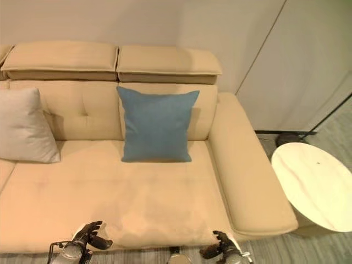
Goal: Pick up all the scattered cushions and arrange them neatly on the sofa.
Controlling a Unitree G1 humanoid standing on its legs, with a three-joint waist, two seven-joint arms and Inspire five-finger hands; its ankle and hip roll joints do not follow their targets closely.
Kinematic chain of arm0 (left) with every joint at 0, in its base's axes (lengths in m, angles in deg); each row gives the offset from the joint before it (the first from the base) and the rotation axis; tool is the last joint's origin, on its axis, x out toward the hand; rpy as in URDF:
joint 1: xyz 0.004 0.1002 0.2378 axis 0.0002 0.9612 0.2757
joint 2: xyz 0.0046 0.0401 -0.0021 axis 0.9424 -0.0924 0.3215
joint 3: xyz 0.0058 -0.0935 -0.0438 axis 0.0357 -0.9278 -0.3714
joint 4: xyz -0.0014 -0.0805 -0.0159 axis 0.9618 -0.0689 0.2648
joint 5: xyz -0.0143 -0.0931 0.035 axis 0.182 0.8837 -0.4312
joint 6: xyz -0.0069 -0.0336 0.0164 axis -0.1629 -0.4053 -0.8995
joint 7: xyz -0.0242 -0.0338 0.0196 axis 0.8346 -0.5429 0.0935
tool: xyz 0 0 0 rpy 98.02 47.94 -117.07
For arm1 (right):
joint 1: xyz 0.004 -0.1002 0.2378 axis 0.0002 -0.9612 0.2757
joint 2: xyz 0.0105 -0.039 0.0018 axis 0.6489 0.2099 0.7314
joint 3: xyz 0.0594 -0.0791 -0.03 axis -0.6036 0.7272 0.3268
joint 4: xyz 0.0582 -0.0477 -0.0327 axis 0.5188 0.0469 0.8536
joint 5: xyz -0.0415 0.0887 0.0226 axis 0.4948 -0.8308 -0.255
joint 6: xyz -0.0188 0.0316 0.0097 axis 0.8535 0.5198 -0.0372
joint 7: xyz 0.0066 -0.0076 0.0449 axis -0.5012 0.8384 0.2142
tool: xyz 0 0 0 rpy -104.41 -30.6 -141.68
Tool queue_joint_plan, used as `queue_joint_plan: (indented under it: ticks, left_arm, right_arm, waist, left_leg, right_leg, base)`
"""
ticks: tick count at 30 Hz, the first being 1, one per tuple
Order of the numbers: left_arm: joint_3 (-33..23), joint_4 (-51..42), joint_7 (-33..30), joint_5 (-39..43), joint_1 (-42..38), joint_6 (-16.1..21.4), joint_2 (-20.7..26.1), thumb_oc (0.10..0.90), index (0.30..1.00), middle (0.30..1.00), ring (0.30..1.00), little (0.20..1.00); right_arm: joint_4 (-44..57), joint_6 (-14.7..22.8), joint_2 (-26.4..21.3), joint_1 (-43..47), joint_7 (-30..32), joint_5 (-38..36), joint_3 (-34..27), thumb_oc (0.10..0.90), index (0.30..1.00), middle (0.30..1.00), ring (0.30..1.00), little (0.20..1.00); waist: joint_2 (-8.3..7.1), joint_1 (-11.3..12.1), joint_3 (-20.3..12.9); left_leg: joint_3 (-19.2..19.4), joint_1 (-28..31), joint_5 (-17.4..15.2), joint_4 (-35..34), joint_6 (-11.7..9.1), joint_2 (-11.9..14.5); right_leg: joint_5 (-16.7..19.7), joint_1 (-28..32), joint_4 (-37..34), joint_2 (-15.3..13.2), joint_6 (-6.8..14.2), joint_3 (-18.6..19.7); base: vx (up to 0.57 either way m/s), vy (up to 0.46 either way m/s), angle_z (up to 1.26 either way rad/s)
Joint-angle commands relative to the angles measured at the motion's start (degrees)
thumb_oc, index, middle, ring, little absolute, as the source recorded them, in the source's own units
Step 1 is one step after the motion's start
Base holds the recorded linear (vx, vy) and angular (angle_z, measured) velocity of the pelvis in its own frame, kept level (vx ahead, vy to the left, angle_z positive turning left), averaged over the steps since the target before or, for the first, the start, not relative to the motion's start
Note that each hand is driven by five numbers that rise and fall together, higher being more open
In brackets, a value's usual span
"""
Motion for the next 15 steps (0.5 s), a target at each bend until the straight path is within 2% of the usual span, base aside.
queue_joint_plan:
  ticks: [1,3,5,6,9,10,15]
  left_arm:
    - [-2.1,0.9,-1.6,-1.5,2.2,0.9,3.3,0.8,0.9,0.9,0.9,0.9]
    - [-2.0,1.6,-1.5,-2.2,2.2,0.7,3.5,0.8,0.9,0.9,0.9,0.9]
    - [-1.4,3.2,-1.5,-3.7,1.8,0.2,3.9,0.8,0.9,0.9,0.9,0.9]
    - [-1.4,3.2,-1.5,-3.7,1.8,0.2,3.9,0.8,0.9,0.9,0.9,0.9]
    - [-1.3,4.2,-1.8,-3.9,1.7,-0.3,4.2,0.8,0.9,0.9,0.9,0.9]
    - [-1.5,4.1,-1.9,-3.3,1.9,-0.2,4.1,0.8,0.9,0.9,0.9,0.9]
    - [-2.0,4.3,-2.2,-3.0,2.1,-0.1,3.5,0.8,0.9,0.9,0.9,0.9]
  right_arm:
    - [0.5,-0.9,-2.5,2.4,2.4,2.3,1.6,0.8,0.9,0.9,0.9,0.9]
    - [-0.4,-1.0,-2.5,2.6,2.5,2.5,1.8,0.8,0.9,0.9,0.9,0.9]
    - [-2.5,-1.2,-2.3,2.6,2.6,2.5,1.9,0.8,0.9,0.9,0.9,0.9]
    - [-2.5,-1.2,-2.2,2.6,2.6,2.5,1.9,0.8,0.9,0.9,0.9,0.9]
    - [-4.3,-1.2,-1.9,2.3,2.9,1.2,1.3,0.8,0.9,0.9,0.9,0.9]
    - [-4.6,-1.4,-2.0,2.3,2.9,1.5,1.2,0.8,0.9,0.9,0.9,0.9]
    - [-5.0,-1.5,-2.2,2.6,3.0,2.2,1.4,0.8,0.9,0.9,0.9,0.9]
  waist:
    - [0.32,3.0,1.6]
    - [0.29,3.3,2.0]
    - [0.84,4.1,2.2]
    - [0.72,4.1,2.1]
    - [1.33,5.2,0.6]
    - [0.99,6.2,-0.3]
    - [0.88,6.5,-2.5]
  left_leg:
    - [-1.0,-2.7,-5.6,6.6,-0.8,1.5]
    - [-0.8,-3.1,-5.1,6.5,-0.5,1.3]
    - [-0.9,-3.4,-3.5,4.9,0.7,1.1]
    - [-0.9,-3.6,-3.4,4.9,0.7,1.0]
    - [-0.8,-4.9,-1.5,3.4,1.3,1.5]
    - [-0.1,-5.6,-1.3,3.3,1.2,1.2]
    - [0.8,-5.2,-0.4,1.2,0.7,1.6]
  right_leg:
    - [-0.6,-2.5,-1.6,3.4,3.7,-4.1]
    - [-1.6,-2.1,-0.5,3.3,3.5,-4.5]
    - [-4.7,0.0,5.7,4.0,2.1,-2.5]
    - [-4.6,-0.2,5.7,3.8,2.1,-2.5]
    - [-8.4,4.0,11.2,5.1,1.1,0.0]
    - [-8.9,6.8,8.5,4.7,0.8,-0.7]
    - [-9.2,8.5,3.9,5.4,1.1,-0.6]
  base:
    - [-0.26,0.103,-0.62]
    - [-0.2,0.08,-0.57]
    - [-0.21,0.088,-0.1]
    - [-0.14,0.045,-0.03]
    - [-0.19,0.01,0.12]
    - [-0.16,-0.032,0.05]
    - [-0.03,-0.058,-0.16]
